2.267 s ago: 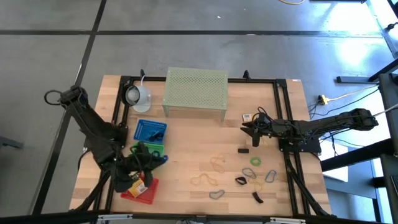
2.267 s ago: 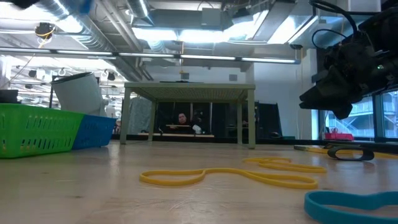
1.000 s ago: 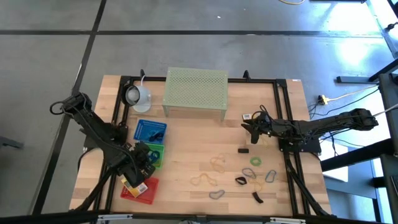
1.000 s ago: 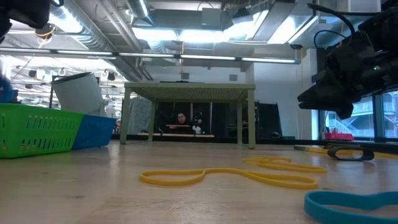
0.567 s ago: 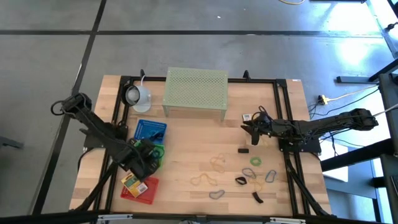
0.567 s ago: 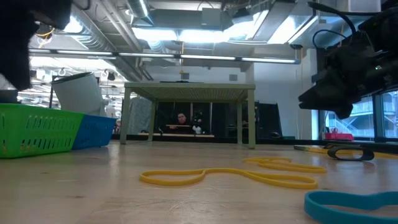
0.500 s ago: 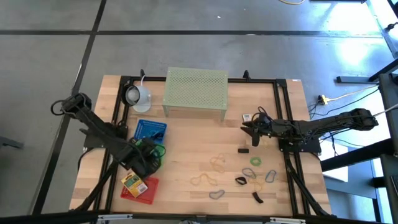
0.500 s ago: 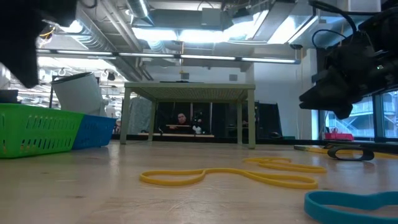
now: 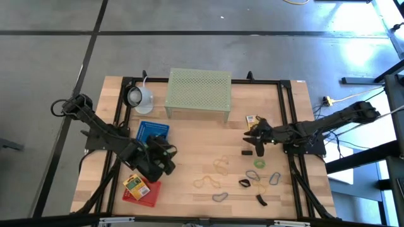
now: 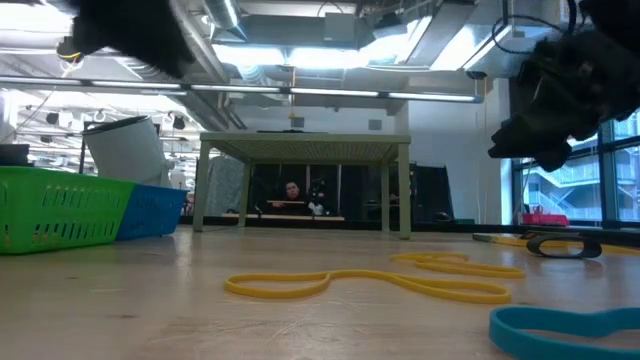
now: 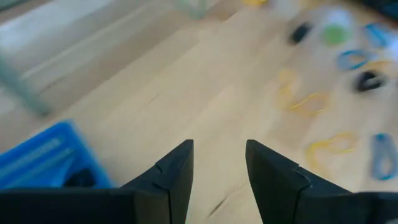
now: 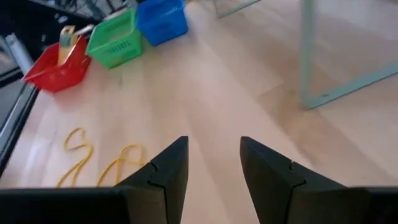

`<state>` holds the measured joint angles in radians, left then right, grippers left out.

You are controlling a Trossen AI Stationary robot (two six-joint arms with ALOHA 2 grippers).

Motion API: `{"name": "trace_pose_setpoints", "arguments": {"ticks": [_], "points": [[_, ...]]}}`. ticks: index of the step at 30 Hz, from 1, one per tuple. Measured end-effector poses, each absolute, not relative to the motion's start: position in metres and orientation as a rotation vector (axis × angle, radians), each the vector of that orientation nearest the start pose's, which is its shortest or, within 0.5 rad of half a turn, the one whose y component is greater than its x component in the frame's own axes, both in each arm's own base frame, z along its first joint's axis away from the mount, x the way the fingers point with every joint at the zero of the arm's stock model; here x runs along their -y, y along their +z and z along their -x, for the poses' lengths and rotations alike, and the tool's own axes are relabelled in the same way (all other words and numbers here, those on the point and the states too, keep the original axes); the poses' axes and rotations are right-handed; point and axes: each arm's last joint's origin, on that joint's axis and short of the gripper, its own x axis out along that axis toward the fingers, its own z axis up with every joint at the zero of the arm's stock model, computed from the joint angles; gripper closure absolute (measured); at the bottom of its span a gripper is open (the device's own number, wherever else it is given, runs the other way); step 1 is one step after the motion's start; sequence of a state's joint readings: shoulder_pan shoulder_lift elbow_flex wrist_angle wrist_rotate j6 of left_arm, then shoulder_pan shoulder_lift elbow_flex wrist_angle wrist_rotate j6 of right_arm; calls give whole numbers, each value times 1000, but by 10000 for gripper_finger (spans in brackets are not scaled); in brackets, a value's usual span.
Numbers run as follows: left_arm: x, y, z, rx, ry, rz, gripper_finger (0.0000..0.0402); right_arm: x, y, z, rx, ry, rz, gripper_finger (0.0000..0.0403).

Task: Pick & Place Office Desk Supplies
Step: Put the black rubber band into the blue bin

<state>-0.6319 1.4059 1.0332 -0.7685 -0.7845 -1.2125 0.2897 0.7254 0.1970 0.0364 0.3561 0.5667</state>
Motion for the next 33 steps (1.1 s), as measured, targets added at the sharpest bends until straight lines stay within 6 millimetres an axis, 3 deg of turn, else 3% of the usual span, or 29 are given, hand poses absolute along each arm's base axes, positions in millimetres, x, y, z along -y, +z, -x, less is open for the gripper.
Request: {"name": "trace_pose_setpoints", "arguments": {"ticks": [10,17,23,33], "points": [[157,273,-249,-427,356,346,260,-70,175,-171,-547,-84,-250,257],[159,277,-251,-398,333,287,260,-84,163,-170,-835,-83,-62,257],[157,277,-251,-383,361,252,260,-84,149,-170,-948,-141,-46,253],[157,277,-251,-383,363,236,260,-85,130,-170,-1072,-169,0,170]]}}
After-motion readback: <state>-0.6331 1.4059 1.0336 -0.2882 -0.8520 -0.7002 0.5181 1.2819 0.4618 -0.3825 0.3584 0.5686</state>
